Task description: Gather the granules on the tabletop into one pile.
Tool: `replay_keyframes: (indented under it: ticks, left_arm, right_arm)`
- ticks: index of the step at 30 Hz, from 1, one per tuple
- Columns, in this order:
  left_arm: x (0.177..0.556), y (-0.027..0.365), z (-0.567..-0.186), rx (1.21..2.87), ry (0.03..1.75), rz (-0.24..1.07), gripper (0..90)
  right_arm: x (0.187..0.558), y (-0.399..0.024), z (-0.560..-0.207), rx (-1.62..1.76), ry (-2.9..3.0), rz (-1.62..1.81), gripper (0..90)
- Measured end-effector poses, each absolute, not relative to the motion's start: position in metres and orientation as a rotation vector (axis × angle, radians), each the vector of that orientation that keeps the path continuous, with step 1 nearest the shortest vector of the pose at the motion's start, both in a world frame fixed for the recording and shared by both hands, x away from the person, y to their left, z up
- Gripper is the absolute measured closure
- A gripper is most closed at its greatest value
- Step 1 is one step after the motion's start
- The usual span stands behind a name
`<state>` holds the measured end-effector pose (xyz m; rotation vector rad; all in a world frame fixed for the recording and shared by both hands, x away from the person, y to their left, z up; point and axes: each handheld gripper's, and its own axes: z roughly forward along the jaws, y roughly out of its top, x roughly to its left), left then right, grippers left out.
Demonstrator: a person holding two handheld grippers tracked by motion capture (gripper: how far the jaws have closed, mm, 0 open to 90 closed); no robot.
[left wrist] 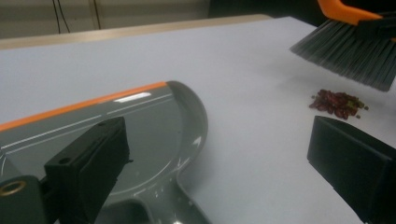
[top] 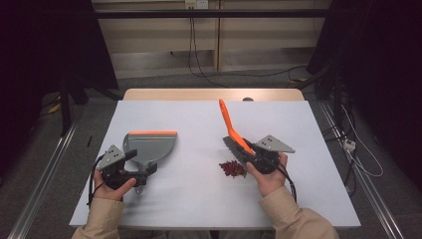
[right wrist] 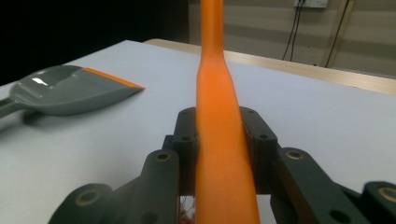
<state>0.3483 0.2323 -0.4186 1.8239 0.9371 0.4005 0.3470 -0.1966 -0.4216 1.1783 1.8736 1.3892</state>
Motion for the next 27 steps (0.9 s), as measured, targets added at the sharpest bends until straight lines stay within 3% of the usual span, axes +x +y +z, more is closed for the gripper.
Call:
replay_keyframes:
  ticks: [11, 23, 27]
  left_arm:
    - [0.348, 0.232, -0.423, 1.863, 0.984, 0.355, 6.5]
    - [0.349, 0.234, -0.425, 1.875, 1.002, 0.358, 6.5]
    - [0.348, 0.234, -0.424, 1.876, 1.011, 0.364, 6.6]
  right_arm:
    - [0.353, -0.239, -0.433, 1.254, 1.887, 1.247, 70.9]
    - [0.359, -0.243, -0.439, 1.283, 1.951, 1.197, 70.3]
    - [0.361, -0.245, -0.434, 1.314, 1.978, 1.183, 63.1]
